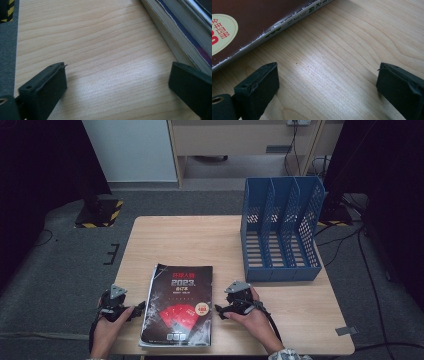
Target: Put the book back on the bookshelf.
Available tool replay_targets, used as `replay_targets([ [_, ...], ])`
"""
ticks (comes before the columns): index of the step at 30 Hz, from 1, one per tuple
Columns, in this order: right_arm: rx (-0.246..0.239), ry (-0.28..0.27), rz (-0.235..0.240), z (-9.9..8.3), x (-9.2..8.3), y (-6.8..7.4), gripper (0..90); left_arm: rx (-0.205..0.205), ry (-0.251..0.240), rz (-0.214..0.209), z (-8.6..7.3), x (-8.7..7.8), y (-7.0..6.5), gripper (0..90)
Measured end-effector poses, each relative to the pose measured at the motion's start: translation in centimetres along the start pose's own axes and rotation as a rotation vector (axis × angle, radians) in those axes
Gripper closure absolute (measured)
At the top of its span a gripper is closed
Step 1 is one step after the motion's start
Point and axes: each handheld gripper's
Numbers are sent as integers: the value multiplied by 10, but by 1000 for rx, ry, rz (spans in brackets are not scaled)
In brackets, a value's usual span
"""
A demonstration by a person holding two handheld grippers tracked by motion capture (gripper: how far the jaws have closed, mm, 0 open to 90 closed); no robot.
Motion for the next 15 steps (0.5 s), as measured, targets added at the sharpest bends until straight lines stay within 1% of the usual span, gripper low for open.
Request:
replay_targets([
  [4,-3,5,3,0,0,0,45,-50,-10,3,-1,-4,4,60],
  [5,-3,5,3,0,0,0,45,-50,-10,3,-1,-4,4,73],
  [6,-3,5,1,1,0,0,45,-54,-14,-4,0,-7,5,79],
  [8,-2,6,0,1,1,0,45,-57,-19,2,1,-9,5,81],
  [9,1,4,-1,1,1,0,45,-76,-36,6,2,-13,5,105],
  [10,2,4,-2,1,1,0,45,-92,-42,3,3,-16,6,108],
  [11,2,4,-2,1,1,0,45,-92,-42,3,3,-16,6,113],
  [12,3,4,-4,1,1,0,47,-112,-56,-9,4,-20,6,147],
  [13,3,4,-4,1,1,0,47,-112,-56,-9,4,-20,6,166],
  [15,4,-6,-9,1,1,-1,65,-111,-95,-36,9,-28,3,208],
])
Point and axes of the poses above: each handheld gripper's, and its own axes: x roughly forward along the jaws, z roughly out of its top, y roughly to its left, and after that the axes turned 5 degrees about z, right-handed
